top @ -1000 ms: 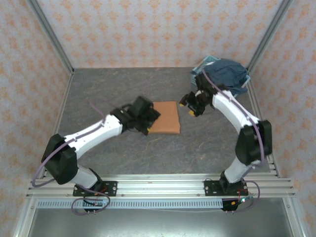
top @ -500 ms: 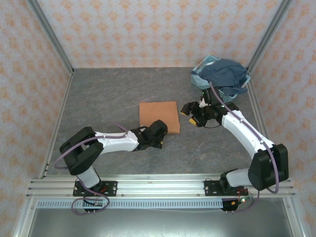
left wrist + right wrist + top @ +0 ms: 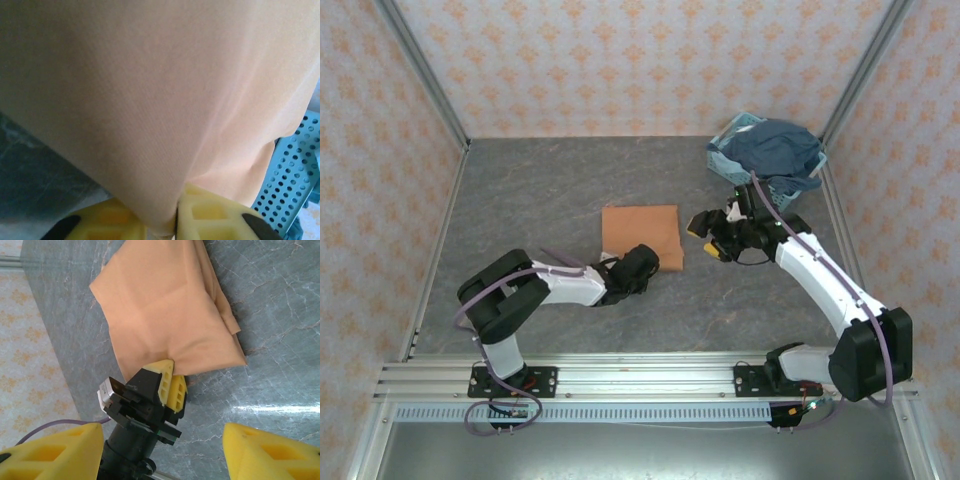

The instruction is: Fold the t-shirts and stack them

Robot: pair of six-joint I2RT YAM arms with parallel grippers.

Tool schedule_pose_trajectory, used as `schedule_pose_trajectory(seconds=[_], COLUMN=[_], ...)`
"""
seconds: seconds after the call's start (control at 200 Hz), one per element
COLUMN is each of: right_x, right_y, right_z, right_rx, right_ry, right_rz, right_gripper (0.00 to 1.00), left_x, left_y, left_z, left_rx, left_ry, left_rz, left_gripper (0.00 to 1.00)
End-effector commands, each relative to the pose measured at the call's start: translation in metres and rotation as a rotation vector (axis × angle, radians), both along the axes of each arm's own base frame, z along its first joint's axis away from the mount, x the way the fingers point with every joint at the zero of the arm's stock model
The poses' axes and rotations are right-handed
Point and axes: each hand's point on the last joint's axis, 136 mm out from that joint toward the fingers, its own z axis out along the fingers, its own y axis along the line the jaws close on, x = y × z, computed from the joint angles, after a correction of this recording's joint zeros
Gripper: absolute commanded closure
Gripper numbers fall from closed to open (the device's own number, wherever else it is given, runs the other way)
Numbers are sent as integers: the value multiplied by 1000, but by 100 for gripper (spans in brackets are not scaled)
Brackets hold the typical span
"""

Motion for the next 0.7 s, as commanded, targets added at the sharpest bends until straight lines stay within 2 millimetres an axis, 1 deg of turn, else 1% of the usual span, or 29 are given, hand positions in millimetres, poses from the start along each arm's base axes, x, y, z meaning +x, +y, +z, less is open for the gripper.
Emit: schedule_pose_trajectory(seconds=[0.0, 0.09, 0.195, 0.27, 0.385, 0.43, 0.5, 0.57, 0.636, 0.696], right_x=[-3, -2, -1, -1, -1, -1, 0, 1, 3, 5], right_y=[-2, -3, -5, -5, -6, -7, -7, -7, -7, -6], right_z=[7, 9, 12, 11, 11, 10, 10, 10, 9, 9], right_rx=[19, 18, 13, 10, 11, 8, 10, 9, 8, 10], right_ry=[-10, -15, -24, -21, -22, -24, -26, -27, -25, -24], right_rz=[-15, -22, -30, -33, -41, -46, -49, -56, -62, -65], right_gripper=[36, 36, 36, 36, 36, 36, 36, 36, 36, 36], left_x=[17, 25, 39, 50, 68, 77, 95, 109, 119, 132], left_y=[23, 40, 69, 100, 156, 179, 212, 241, 273, 296], left_z=[-7, -5, 1, 4, 4, 6, 8, 6, 4, 2], left_rx=[-138, -116, -77, -21, 45, 69, 118, 146, 166, 173], left_ry=[27, 21, 9, 10, 33, 26, 36, 75, 91, 86], left_rz=[242, 269, 286, 285, 275, 279, 227, 173, 172, 163], left_gripper=[92, 100, 100, 100, 100, 100, 100, 100, 100, 100])
